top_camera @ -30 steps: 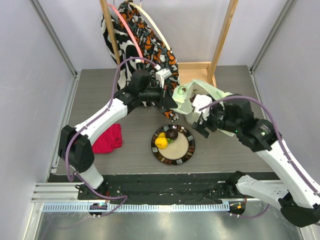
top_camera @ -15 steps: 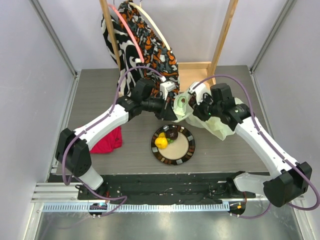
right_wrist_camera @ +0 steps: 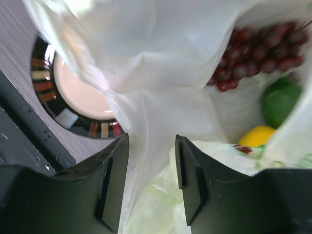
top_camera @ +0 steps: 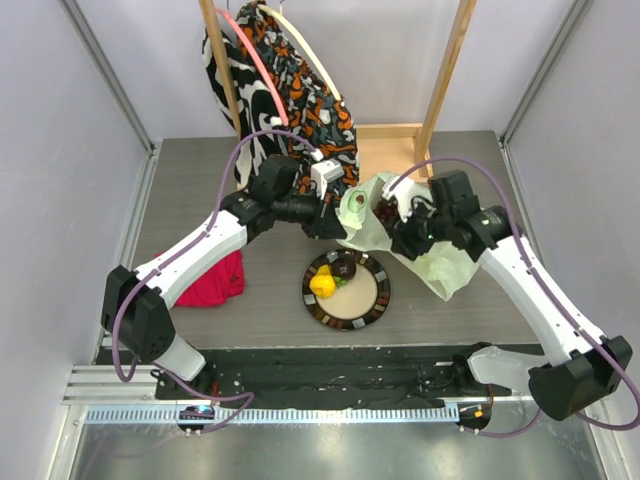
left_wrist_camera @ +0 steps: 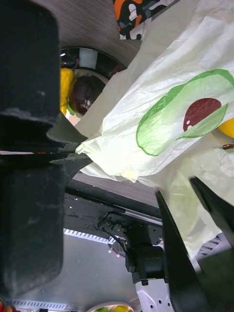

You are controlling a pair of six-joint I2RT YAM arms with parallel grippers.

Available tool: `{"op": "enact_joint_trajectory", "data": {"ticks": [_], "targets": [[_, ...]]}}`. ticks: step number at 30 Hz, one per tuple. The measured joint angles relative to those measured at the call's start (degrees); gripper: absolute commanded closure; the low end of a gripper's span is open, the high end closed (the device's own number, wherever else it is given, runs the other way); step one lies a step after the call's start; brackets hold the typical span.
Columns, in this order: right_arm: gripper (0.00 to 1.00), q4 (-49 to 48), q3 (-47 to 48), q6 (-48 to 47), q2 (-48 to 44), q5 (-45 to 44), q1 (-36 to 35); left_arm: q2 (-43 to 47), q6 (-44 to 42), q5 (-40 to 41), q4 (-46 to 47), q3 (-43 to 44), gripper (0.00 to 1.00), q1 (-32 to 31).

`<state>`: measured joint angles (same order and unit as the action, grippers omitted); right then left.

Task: Take the fake fruits out of the plastic bag
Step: Adjust the plastic bag at the center of the board.

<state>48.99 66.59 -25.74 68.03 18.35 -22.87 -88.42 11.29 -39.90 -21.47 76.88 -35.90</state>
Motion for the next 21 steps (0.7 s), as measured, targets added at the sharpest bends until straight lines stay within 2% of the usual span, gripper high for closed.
{"op": "enact_joint_trajectory", "data": {"ticks": [3, 4, 7, 13, 17, 21], "targets": [[0.57, 0.6, 6.7, -0.4, -1.6, 1.0, 0.2, 0.0, -0.1, 0.1, -0.1, -0.5, 1.0, 0.0], [0.64, 0.4, 7.6, -0.5, -1.9, 1.1, 0.2, 0.0, -0.1, 0.2, -0.2, -0.6, 1.0, 0.0], [0.71, -2.3, 8.2, -1.2, -2.2, 0.4, 0.2, 0.0, -0.1, 0.1, -0.2, -0.8, 1.0, 0.0], [0.78, -9.5, 2.0, -2.9, 7.0, -3.6, 0.2, 0.0, -0.2, 0.0, -0.2, -0.8, 1.0, 0.0], [0.81, -16.5, -7.1, -3.6, 13.1, -12.2, 0.6, 0.3, -0.9, 0.0, -0.2, -1.3, 1.0, 0.2], [0.81, -20.6, -10.4, -4.7, 14.3, -20.5, 3.1, 1.6, -1.5, -0.1, -0.7, -2.4, 1.0, 0.4]]}}
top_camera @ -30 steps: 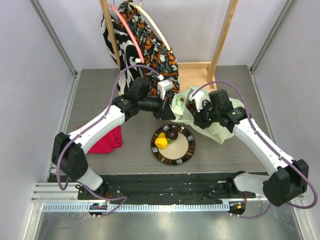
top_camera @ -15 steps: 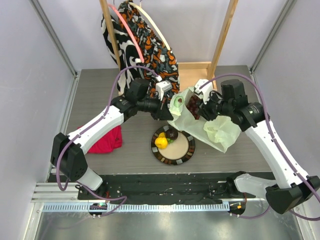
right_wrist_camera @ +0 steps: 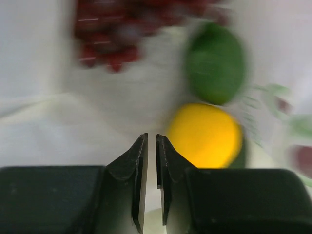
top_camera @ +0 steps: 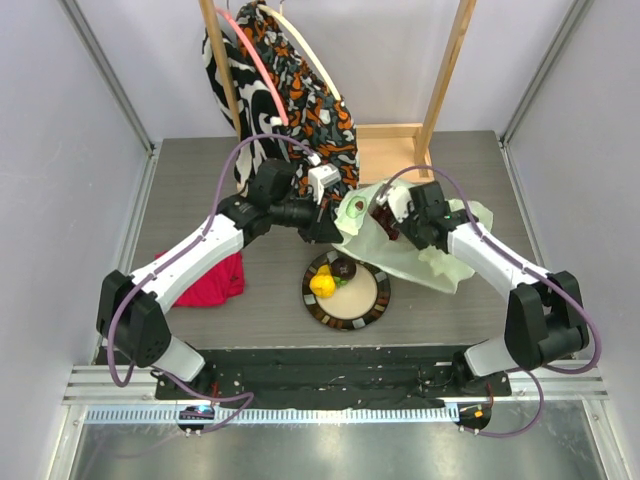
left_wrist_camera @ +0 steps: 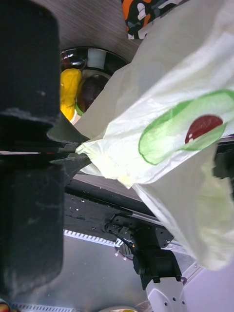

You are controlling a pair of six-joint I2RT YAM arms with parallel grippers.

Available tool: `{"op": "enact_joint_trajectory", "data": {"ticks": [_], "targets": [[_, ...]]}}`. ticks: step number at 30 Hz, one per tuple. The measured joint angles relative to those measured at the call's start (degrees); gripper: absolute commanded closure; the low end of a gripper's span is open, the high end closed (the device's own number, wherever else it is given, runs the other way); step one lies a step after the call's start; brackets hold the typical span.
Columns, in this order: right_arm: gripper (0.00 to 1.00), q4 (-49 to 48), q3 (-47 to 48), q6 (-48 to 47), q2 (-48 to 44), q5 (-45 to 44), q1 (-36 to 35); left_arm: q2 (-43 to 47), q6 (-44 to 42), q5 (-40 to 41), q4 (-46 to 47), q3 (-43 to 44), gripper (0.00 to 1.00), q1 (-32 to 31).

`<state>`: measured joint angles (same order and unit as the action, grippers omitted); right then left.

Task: Take the fake fruits out of the plastic bag
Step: Adjust the plastic bag at the center of the board.

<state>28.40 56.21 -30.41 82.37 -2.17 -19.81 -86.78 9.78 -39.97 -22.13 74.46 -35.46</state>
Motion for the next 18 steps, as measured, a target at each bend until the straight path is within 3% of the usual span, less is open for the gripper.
{"op": "enact_joint_trajectory", "data": {"ticks": [7, 8, 12, 18], "targets": [[0.77, -7.8, 0.0, -1.6, 0.0, -10.1, 9.4, 0.7, -3.1, -0.2, -1.1, 0.0, 1.0, 0.0], [0.73, -8.3, -0.3, -1.8, 0.0, -11.0, 10.3, 0.7, -4.3, -0.2, -1.7, -0.2, 1.0, 0.0], [0.43, -8.6, -3.4, -1.7, -1.7, -12.0, 11.7, 1.5, -5.8, -0.2, -2.2, -2.0, 1.0, 0.0], [0.32, -6.1, -3.7, 0.9, -3.6, -2.7, 11.7, 1.0, -6.0, 0.0, -3.2, -1.3, 1.0, -0.9]]}}
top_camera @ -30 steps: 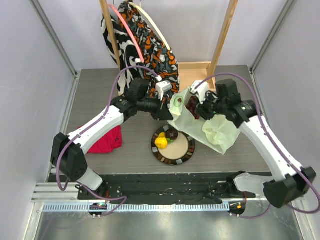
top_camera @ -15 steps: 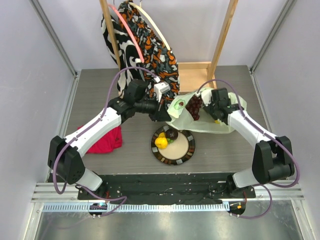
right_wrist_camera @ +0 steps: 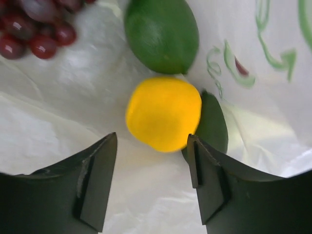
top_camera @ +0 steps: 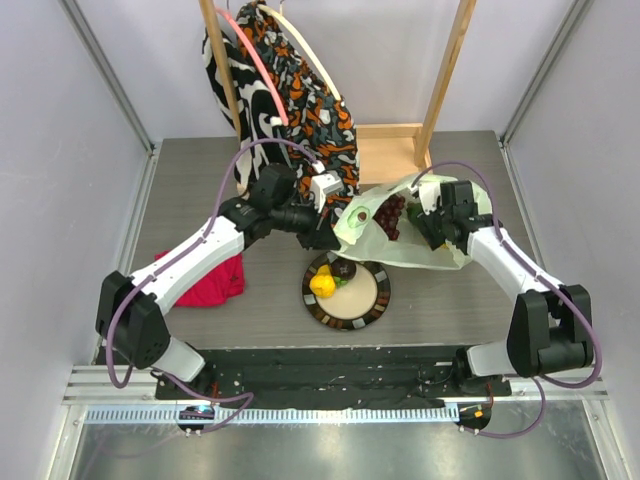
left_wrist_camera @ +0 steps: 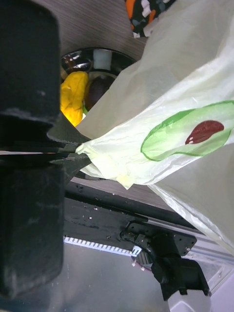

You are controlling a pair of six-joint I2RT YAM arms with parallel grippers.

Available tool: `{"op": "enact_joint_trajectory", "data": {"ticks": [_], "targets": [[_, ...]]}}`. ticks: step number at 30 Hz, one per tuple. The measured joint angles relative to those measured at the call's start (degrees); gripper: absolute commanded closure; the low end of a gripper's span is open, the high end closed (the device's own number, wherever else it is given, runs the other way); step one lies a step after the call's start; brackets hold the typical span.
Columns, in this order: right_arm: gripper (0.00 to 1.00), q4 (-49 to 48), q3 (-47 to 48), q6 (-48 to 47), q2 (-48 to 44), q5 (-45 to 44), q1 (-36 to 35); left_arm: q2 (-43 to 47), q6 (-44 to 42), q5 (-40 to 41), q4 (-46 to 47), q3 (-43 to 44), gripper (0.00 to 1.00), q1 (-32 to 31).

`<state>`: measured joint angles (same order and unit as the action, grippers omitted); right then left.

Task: Take the fake fruits out of the plastic bag
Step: Adjust the plastic bag at the center of the board, then take out the fake fruit from the plastic bag.

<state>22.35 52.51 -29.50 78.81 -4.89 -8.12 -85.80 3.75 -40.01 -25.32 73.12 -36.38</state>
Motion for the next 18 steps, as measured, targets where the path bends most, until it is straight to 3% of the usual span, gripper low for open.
{"op": "enact_joint_trajectory", "data": {"ticks": [8, 18], "targets": [[0.2, -2.4, 9.9, -0.3, 11.7, 4.9, 0.0, -4.6, 1.2, -2.6, 0.4, 6.5, 1.0, -1.1], [0.16, -4.1, 23.0, -0.6, 30.6, 5.2, 0.0, -5.8, 1.6, -3.2, 0.6, 6.8, 1.0, -1.1]]}}
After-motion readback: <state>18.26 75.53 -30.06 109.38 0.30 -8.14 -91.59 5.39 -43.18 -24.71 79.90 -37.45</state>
